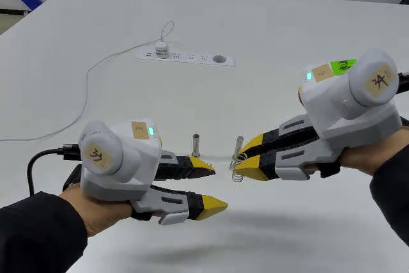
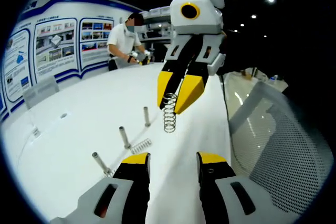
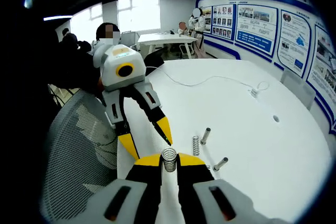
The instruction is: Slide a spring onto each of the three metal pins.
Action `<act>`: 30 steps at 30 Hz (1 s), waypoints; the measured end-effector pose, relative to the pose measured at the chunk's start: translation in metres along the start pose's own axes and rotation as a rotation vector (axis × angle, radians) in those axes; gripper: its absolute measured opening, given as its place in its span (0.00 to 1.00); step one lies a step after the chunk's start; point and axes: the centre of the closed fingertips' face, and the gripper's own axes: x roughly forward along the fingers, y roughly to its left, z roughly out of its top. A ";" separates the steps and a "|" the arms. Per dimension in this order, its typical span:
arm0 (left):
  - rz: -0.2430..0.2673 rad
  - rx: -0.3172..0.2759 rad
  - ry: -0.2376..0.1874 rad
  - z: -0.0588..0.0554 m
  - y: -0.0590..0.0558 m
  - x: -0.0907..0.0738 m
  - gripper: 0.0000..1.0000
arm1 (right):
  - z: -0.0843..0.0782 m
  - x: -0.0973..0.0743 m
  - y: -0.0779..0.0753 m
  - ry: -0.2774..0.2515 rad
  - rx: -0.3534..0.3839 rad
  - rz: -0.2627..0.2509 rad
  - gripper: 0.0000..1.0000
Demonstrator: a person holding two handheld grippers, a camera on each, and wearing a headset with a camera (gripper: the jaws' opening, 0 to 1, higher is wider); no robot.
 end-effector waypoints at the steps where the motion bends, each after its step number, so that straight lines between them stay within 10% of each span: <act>1: 0.008 -0.004 -0.001 -0.001 0.002 -0.002 0.37 | -0.001 -0.003 -0.007 -0.005 0.010 -0.021 0.12; 16: 0.106 -0.062 -0.027 -0.004 0.019 -0.024 0.50 | -0.014 -0.050 -0.081 -0.097 0.136 -0.277 0.12; 30: 0.123 -0.092 -0.028 -0.008 0.018 -0.028 0.54 | -0.054 -0.050 -0.122 -0.079 0.219 -0.416 0.12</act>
